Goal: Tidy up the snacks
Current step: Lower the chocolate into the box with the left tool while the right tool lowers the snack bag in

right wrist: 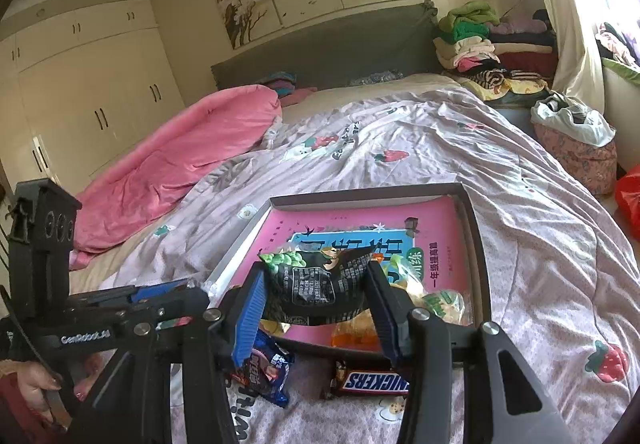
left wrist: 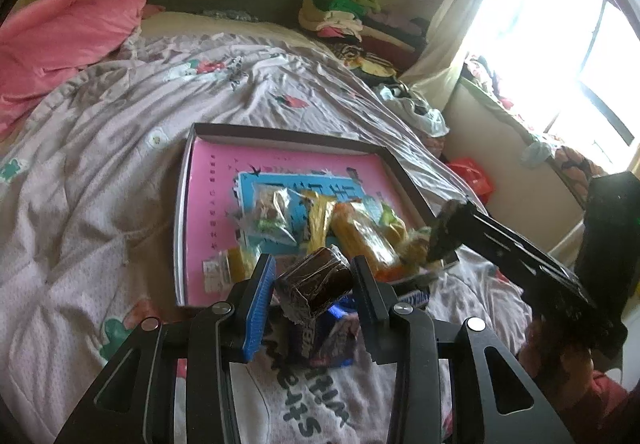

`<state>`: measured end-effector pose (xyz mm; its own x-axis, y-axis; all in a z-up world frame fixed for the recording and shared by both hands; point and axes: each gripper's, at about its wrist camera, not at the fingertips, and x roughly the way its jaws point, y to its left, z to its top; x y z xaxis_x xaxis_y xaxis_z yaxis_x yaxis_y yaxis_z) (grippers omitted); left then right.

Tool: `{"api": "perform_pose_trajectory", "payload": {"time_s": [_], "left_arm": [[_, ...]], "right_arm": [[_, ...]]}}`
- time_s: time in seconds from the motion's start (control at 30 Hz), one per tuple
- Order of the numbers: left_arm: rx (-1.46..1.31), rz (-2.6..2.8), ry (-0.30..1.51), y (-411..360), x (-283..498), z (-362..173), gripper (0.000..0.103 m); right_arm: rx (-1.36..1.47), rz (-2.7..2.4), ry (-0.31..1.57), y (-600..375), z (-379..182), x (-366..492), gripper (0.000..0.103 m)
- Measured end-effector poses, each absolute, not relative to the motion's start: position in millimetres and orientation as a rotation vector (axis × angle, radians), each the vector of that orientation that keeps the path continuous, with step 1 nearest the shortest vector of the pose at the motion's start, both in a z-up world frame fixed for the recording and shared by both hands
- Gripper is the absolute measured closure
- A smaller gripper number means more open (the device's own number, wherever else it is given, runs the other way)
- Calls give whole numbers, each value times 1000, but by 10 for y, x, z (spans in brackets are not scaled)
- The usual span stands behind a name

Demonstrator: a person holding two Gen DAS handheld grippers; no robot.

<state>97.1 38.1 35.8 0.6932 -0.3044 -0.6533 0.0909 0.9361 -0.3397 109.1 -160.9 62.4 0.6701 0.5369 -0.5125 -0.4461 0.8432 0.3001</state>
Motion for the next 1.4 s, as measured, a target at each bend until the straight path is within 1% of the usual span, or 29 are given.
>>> {"api": "perform_pose_trajectory", "payload": {"time_s": [0.97, 1.4], "left_arm": [[-294, -186, 818, 394, 1321, 135, 63], [-281, -171, 866, 378, 1399, -68, 63]], "right_arm": [[137, 516, 648, -1518, 518, 1222, 54], [48, 419, 760, -1290, 166, 1417, 53]]}}
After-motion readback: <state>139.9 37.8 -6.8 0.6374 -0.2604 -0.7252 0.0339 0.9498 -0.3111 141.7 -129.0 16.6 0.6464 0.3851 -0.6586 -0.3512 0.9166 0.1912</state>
